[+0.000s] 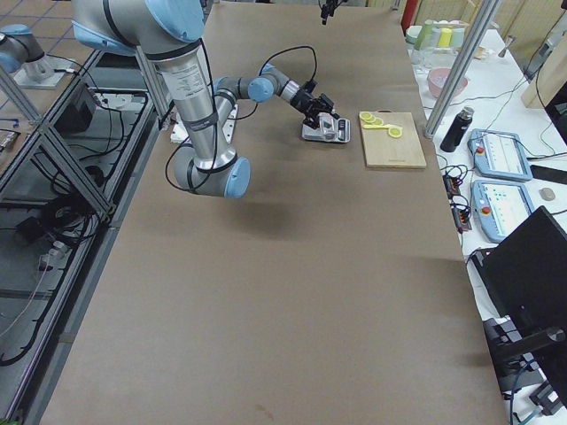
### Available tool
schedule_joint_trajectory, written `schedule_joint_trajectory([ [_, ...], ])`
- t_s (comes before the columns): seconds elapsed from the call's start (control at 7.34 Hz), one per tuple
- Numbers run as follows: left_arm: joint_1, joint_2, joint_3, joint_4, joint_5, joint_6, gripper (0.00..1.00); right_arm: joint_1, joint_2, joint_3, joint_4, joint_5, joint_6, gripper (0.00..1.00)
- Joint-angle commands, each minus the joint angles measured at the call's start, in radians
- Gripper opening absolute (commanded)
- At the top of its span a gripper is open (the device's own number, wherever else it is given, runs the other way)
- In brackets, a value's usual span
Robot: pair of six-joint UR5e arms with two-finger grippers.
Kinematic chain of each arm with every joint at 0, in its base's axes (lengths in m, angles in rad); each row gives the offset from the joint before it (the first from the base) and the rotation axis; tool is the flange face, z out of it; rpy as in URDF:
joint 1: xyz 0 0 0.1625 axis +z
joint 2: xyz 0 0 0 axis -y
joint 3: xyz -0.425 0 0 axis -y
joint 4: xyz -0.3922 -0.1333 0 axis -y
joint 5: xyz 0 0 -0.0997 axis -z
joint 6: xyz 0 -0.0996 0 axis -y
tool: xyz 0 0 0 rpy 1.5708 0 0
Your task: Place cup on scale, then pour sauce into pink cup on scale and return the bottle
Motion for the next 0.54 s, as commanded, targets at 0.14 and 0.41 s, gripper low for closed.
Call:
schedule_joint_trajectory([
  [0.14,0.0,0.0,0.0,0.001,0.0,0.0,0.97,0.0,0.012,-0.006,-0.05,-0.028,-0.003,0.23],
  [0.41,0.0,0.0,0.0,-0.001,0.0,0.0,0.97,0.0,0.035,-0.006,-0.098,-0.034,-0.02,0.23],
])
